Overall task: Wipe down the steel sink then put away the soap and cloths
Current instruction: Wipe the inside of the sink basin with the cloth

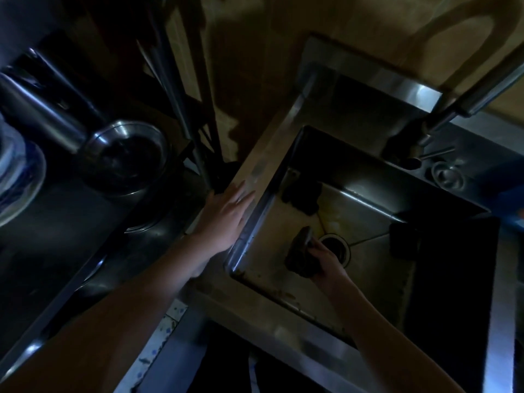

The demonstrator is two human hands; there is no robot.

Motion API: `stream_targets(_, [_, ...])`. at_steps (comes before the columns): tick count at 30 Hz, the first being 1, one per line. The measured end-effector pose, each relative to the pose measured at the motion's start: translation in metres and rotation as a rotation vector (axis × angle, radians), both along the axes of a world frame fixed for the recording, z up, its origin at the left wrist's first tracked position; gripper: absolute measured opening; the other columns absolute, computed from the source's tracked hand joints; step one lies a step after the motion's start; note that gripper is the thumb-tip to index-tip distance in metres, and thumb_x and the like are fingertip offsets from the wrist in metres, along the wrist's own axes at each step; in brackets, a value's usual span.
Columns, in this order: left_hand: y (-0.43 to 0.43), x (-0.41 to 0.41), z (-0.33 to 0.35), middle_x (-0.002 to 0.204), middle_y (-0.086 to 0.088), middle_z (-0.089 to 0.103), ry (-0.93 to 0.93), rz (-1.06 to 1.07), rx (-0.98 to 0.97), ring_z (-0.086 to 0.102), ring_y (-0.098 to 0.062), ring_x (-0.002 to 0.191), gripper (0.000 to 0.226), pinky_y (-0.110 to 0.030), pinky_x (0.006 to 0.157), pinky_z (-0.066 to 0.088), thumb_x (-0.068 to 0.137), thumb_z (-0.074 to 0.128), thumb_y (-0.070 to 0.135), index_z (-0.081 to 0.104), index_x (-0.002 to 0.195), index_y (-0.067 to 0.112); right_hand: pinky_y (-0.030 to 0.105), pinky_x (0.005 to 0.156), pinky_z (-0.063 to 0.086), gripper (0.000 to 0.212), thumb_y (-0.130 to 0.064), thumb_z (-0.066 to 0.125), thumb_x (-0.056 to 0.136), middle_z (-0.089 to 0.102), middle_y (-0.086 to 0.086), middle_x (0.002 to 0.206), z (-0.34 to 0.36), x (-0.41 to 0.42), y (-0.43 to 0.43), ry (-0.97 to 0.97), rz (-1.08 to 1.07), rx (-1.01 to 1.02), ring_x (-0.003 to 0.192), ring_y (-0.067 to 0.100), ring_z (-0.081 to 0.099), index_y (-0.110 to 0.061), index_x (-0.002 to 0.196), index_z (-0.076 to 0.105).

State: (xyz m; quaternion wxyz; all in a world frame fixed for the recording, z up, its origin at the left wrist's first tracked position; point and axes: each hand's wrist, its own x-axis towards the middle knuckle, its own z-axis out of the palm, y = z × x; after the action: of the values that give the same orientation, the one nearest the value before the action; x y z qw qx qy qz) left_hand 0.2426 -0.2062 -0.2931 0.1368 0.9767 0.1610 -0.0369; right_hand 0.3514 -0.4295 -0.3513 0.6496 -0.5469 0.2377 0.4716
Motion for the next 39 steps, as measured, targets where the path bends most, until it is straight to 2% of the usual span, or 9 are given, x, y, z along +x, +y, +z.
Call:
stream_targets(6, [0.017, 0.028, -0.003, 0.157, -0.002, 0.015, -0.005, 0.009, -0.010, 0.015, -0.023, 0.143, 0.051, -0.057, 0.109, 0.014, 0.094, 0.041, 0.023, 0.029, 0.144, 0.020, 0.037, 0.072, 0.051, 0.044, 0.005, 0.042, 0.095, 0.060, 0.019, 0.116, -0.018, 0.002, 0.040, -0.050, 0.036, -0.067, 0.095, 0.032, 0.061, -0.007, 0.137, 0.047])
stream_targets(10, [0.029, 0.046, -0.009, 0.158, 0.000, 0.008, 0.017, -0.027, -0.038, 0.007, -0.020, 0.144, 0.053, -0.055, 0.111, 0.007, 0.096, 0.041, 0.025, 0.024, 0.146, 0.021, 0.035, 0.076, 0.047, 0.043, 0.007, 0.047, 0.091, 0.059, 0.018, 0.111, -0.034, 0.006, 0.073, -0.057, 0.030, -0.153, 0.099, 0.032, 0.058, -0.003, 0.132, 0.051])
stream_targets(14, [0.039, 0.067, -0.017, 0.158, 0.001, 0.002, 0.038, -0.054, -0.029, 0.000, -0.019, 0.145, 0.059, -0.053, 0.112, 0.003, 0.096, 0.045, 0.021, 0.015, 0.147, 0.024, 0.028, 0.056, 0.044, 0.042, 0.006, 0.047, 0.090, 0.063, 0.013, 0.086, -0.037, 0.006, 0.107, -0.072, 0.037, -0.119, 0.066, 0.025, 0.060, -0.014, 0.125, 0.057])
stream_targets(21, [0.054, 0.087, -0.018, 0.154, 0.008, 0.023, -0.008, -0.055, -0.022, 0.018, -0.016, 0.141, 0.047, -0.051, 0.111, 0.012, 0.097, 0.041, 0.019, 0.031, 0.141, 0.027, 0.021, 0.040, 0.034, 0.052, 0.012, 0.045, 0.089, 0.054, 0.006, 0.051, -0.066, 0.012, 0.138, -0.180, 0.084, -0.105, 0.037, 0.014, 0.044, -0.016, 0.133, 0.052])
stream_targets(25, [0.059, 0.089, -0.018, 0.151, 0.004, 0.030, -0.046, -0.112, 0.057, 0.029, -0.019, 0.137, 0.047, -0.049, 0.110, 0.017, 0.096, 0.040, 0.023, 0.031, 0.142, 0.021, 0.024, 0.048, 0.041, 0.050, 0.010, 0.047, 0.090, 0.064, 0.002, 0.060, -0.087, 0.030, 0.150, -0.310, 0.106, -0.186, 0.046, 0.017, 0.051, -0.017, 0.131, 0.055])
stream_targets(30, [0.062, 0.090, -0.029, 0.158, 0.004, 0.004, 0.050, -0.140, 0.106, 0.005, -0.017, 0.145, 0.056, -0.049, 0.112, 0.011, 0.099, 0.034, 0.029, 0.009, 0.149, 0.021, 0.019, 0.043, 0.042, 0.045, 0.002, 0.048, 0.093, 0.063, 0.009, 0.079, -0.119, 0.050, 0.157, -0.407, 0.229, -0.320, 0.048, 0.010, 0.056, -0.015, 0.134, 0.052])
stream_targets(32, [0.060, 0.090, -0.031, 0.158, 0.005, 0.005, 0.047, -0.126, 0.093, 0.005, -0.016, 0.145, 0.057, -0.049, 0.111, 0.011, 0.098, 0.035, 0.029, 0.011, 0.149, 0.022, 0.028, 0.063, 0.054, 0.041, -0.004, 0.053, 0.092, 0.068, 0.012, 0.101, -0.130, 0.060, 0.161, -0.507, 0.273, -0.373, 0.075, 0.018, 0.066, -0.013, 0.132, 0.055])
stream_targets(34, [0.060, 0.091, -0.031, 0.158, 0.006, 0.008, 0.035, -0.124, 0.083, 0.006, -0.016, 0.145, 0.056, -0.048, 0.111, 0.012, 0.097, 0.036, 0.028, 0.014, 0.148, 0.022, 0.030, 0.083, 0.052, 0.037, -0.009, 0.059, 0.089, 0.068, 0.010, 0.111, -0.135, 0.070, 0.166, -0.627, 0.307, -0.415, 0.098, 0.023, 0.066, -0.012, 0.126, 0.059])
stream_targets(39, [0.058, 0.091, -0.031, 0.157, 0.006, 0.014, -0.002, -0.103, 0.052, 0.012, -0.017, 0.144, 0.055, -0.048, 0.111, 0.013, 0.096, 0.039, 0.026, 0.020, 0.147, 0.022, 0.038, 0.089, 0.052, 0.040, -0.015, 0.063, 0.085, 0.069, 0.011, 0.113, -0.140, 0.082, 0.167, -0.832, 0.453, -0.519, 0.101, 0.026, 0.065, -0.011, 0.125, 0.059])
